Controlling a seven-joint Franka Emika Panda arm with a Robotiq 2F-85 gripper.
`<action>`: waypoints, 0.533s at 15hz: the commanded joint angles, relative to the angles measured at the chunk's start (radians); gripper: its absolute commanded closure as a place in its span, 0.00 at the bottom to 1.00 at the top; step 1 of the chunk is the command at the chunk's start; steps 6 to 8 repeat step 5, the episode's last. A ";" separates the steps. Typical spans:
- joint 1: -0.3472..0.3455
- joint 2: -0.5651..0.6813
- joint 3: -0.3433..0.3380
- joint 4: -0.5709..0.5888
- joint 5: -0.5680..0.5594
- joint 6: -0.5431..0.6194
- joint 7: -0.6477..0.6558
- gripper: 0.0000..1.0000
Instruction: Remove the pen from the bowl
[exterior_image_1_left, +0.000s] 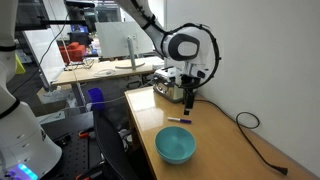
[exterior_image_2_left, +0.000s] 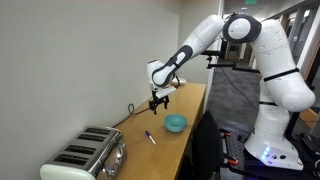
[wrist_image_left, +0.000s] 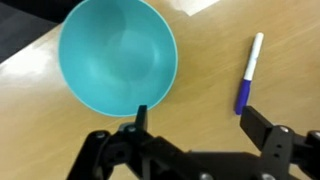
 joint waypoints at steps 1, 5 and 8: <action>-0.002 -0.115 0.000 -0.103 -0.084 -0.020 -0.038 0.00; -0.030 -0.203 0.031 -0.179 -0.075 0.009 -0.132 0.00; -0.030 -0.203 0.031 -0.179 -0.075 0.009 -0.132 0.00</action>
